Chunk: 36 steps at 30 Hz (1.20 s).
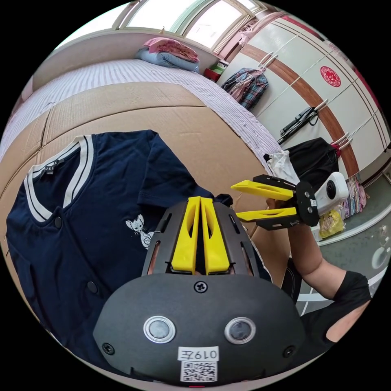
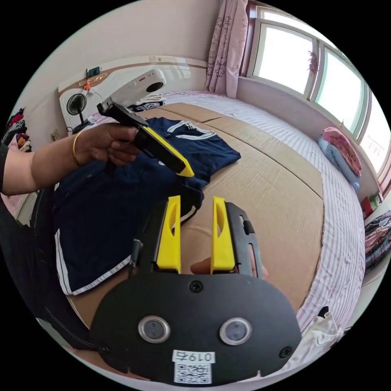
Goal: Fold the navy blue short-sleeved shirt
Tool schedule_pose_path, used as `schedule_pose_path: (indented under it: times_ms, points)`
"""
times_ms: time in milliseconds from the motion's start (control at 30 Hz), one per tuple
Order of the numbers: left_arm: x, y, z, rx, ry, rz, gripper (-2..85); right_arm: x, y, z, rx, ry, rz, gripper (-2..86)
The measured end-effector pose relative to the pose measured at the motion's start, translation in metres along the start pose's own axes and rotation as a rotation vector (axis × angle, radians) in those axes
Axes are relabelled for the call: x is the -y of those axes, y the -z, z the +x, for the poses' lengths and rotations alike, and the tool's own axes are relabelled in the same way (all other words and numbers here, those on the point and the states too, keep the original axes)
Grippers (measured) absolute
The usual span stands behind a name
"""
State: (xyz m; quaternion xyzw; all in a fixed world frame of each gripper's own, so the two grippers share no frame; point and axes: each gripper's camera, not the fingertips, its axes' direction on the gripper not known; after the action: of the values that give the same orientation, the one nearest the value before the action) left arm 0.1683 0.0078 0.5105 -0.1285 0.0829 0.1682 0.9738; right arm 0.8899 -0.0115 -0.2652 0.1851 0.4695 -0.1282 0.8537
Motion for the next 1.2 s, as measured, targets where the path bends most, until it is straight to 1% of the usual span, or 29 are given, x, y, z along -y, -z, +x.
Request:
schedule_pose_path:
  times_ms: [67,133,233,400,500,633,667,700,767,867,967,1067,1200]
  points:
    - [-0.001,-0.004,-0.003,-0.014,0.019,-0.004,0.7,0.008,-0.012,-0.013,0.053,0.004,-0.07,12.4]
    - [-0.002,-0.007,-0.005,-0.036,0.035,-0.002,0.7,0.012,-0.017,-0.023,0.086,0.003,-0.091,12.1]
    - [-0.005,-0.009,-0.003,-0.054,0.049,0.006,0.8,0.014,-0.017,-0.042,0.099,0.002,-0.07,9.8]
    - [-0.005,-0.017,0.008,-0.028,0.036,-0.017,0.8,0.012,-0.014,-0.092,0.008,0.07,-0.031,4.6]
    - [-0.006,-0.023,0.015,-0.013,0.035,-0.023,0.9,0.012,-0.017,-0.14,-0.104,0.17,-0.032,2.7]
    - [-0.006,-0.028,0.027,0.004,0.031,-0.02,0.9,0.005,-0.026,-0.218,-0.385,0.384,-0.047,0.2]
    - [-0.006,-0.029,0.033,0.025,0.014,-0.025,0.9,0.0,-0.033,-0.241,-0.479,0.454,-0.057,0.0]
    - [-0.006,-0.032,0.04,0.055,-0.01,-0.041,0.9,-0.003,-0.037,-0.252,-0.524,0.492,-0.061,-0.1]
    - [-0.005,-0.035,0.051,0.095,-0.036,-0.052,0.9,-0.017,-0.057,-0.294,-0.709,0.639,-0.081,-0.4]
    - [-0.005,-0.042,0.069,0.16,-0.067,-0.076,0.9,-0.031,-0.079,-0.331,-0.877,0.751,-0.098,-0.6]
    - [-0.005,-0.048,0.082,0.188,-0.069,-0.095,0.9,-0.039,-0.091,-0.358,-0.986,0.816,-0.095,-0.7]
    - [-0.006,-0.054,0.09,0.184,-0.064,-0.107,0.9,-0.045,-0.098,-0.377,-1.053,0.86,-0.086,-0.6]
    - [-0.011,-0.06,0.095,0.127,-0.024,-0.108,0.9,-0.048,-0.101,-0.39,-1.084,0.826,-0.057,-0.2]
